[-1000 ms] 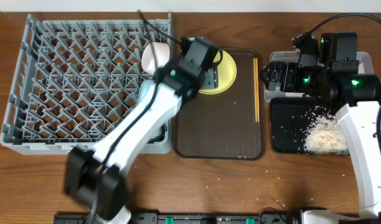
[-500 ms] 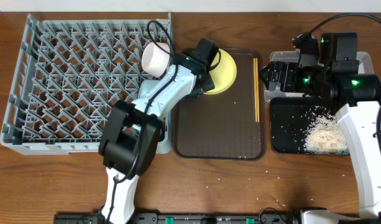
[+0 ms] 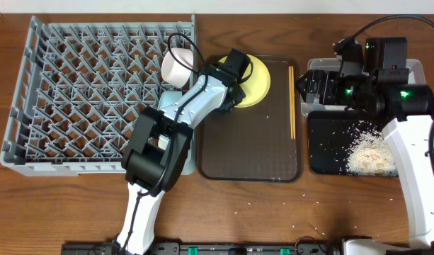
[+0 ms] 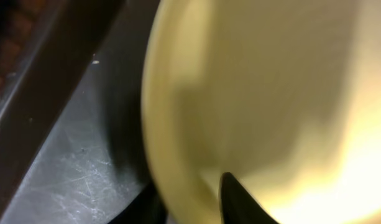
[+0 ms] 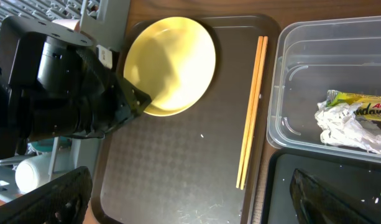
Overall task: Sort waste into correct bins and load items into the dishwasher
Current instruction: 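Grasp the yellow plate edge with the left gripper and lift it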
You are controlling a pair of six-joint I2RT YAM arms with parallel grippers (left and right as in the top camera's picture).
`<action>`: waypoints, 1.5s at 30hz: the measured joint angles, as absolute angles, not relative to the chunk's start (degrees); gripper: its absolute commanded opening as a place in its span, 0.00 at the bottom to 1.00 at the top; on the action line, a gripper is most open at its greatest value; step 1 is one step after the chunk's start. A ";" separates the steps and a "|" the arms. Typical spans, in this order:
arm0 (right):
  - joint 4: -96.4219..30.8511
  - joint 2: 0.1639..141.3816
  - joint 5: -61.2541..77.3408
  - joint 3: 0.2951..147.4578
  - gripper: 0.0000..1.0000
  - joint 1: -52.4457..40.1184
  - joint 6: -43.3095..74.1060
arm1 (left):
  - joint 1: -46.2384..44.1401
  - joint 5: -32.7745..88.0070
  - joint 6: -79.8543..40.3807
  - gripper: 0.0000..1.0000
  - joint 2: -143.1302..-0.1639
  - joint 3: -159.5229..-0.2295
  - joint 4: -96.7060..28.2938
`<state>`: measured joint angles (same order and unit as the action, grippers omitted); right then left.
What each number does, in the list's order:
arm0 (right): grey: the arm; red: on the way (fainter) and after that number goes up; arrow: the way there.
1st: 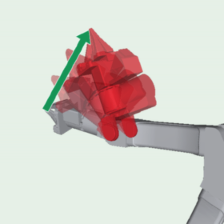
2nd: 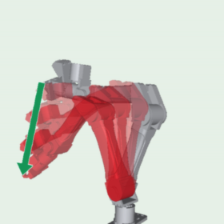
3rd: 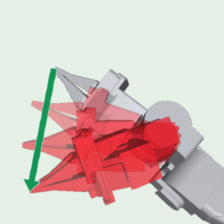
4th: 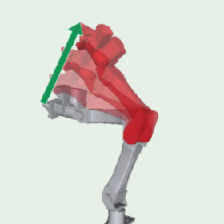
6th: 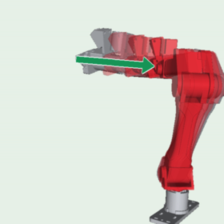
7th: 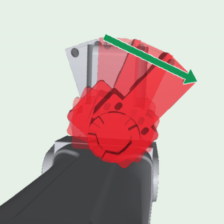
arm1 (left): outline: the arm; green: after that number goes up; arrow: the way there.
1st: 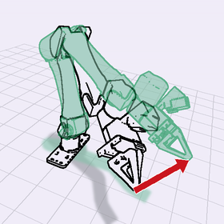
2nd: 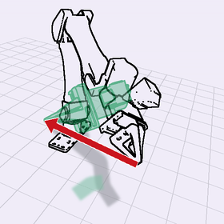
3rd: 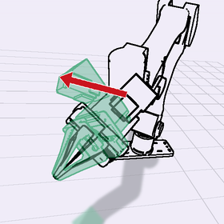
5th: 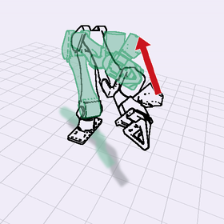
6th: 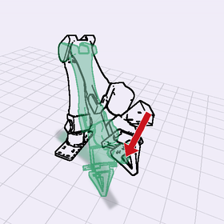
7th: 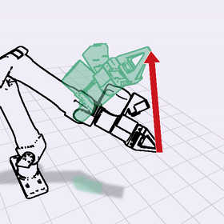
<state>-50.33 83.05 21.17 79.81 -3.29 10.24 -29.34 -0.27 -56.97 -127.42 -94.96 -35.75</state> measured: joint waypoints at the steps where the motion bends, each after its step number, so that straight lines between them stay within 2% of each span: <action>1: -50.33 83.05 21.17 79.81 0.99 -3.29 10.24 | -29.36 -0.23 -57.19 0.13 -127.44 -94.96 -36.03; 2: -50.33 83.05 21.17 79.81 0.99 -3.29 10.22 | -29.36 -0.16 -57.23 0.08 -127.44 -94.96 -36.38; 3: -50.35 83.05 21.17 79.81 0.99 -3.29 10.22 | -29.41 -0.12 -57.56 0.08 -127.44 -94.96 -36.77; 20: -50.33 83.05 21.17 79.81 0.99 -3.29 10.22 | -29.89 1.19 -47.31 0.07 -127.28 -95.50 -37.63; 28: -50.33 83.05 21.17 79.81 0.99 -3.29 10.22 | -29.89 2.68 -40.27 0.07 -122.65 -95.50 -38.35; 35: -50.33 83.05 21.17 79.81 0.99 -3.29 10.24 | -28.51 10.57 -36.75 0.07 -119.13 -95.50 -38.76; 45: -50.33 83.05 21.17 79.81 0.99 -3.29 10.22 | -21.76 22.15 -35.31 0.07 -119.13 -95.50 -37.98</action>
